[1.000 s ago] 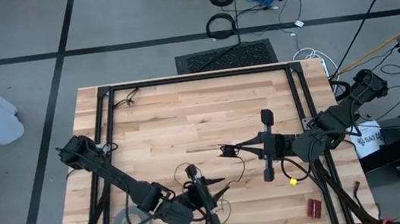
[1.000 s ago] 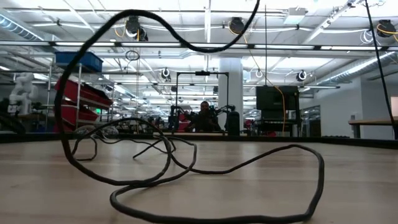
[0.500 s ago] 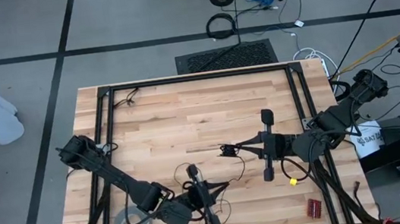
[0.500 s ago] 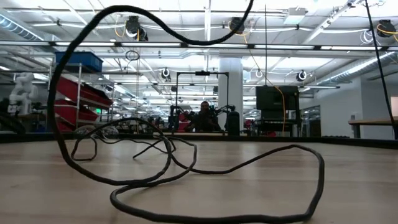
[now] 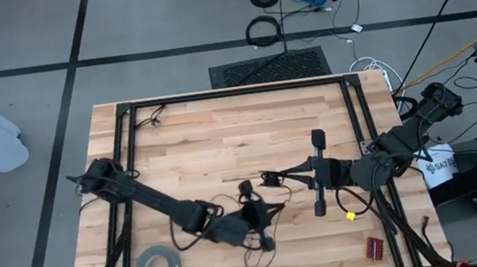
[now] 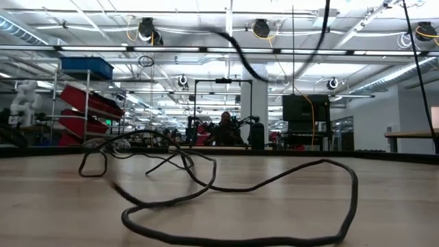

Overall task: Coil cords
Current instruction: Coil the black wire onto the spool

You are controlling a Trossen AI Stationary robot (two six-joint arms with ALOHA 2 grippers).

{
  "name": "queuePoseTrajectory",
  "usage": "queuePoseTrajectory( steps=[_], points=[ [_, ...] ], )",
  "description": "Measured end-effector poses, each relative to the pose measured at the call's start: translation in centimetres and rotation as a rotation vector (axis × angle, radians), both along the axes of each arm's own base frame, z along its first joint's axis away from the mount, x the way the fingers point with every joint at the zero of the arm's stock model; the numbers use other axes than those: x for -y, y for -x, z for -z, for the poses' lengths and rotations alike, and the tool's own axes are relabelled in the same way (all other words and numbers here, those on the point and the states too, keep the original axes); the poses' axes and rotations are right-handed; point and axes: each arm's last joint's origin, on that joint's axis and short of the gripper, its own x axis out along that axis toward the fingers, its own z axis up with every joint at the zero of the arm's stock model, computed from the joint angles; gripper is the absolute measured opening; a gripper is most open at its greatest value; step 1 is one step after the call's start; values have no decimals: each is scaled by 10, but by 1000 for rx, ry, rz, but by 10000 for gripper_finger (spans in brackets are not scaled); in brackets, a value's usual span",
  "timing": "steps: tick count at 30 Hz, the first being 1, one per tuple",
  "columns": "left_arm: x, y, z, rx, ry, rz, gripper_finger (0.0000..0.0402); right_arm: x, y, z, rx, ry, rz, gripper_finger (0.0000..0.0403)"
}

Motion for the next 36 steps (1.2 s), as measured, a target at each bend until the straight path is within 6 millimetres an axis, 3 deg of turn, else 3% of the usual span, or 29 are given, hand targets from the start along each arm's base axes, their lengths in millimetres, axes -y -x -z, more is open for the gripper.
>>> queuePoseTrajectory(
  steps=[5,10,17,29,36],
  points=[
    [-9,-2,8,-58,-38,-58,2,0,1,4,-30,-15,3,0],
    [-16,9,14,-167,-106,-163,2,-6,6,6,-46,-26,-18,0],
    [-12,20,23,-252,-81,-188,5,-13,10,6,-41,-31,-42,0],
    [14,34,24,-257,-76,-125,122,-13,10,4,-27,-47,-42,0],
    [42,57,11,-188,46,-83,136,-10,13,-2,-2,-23,-53,0]
  ],
)
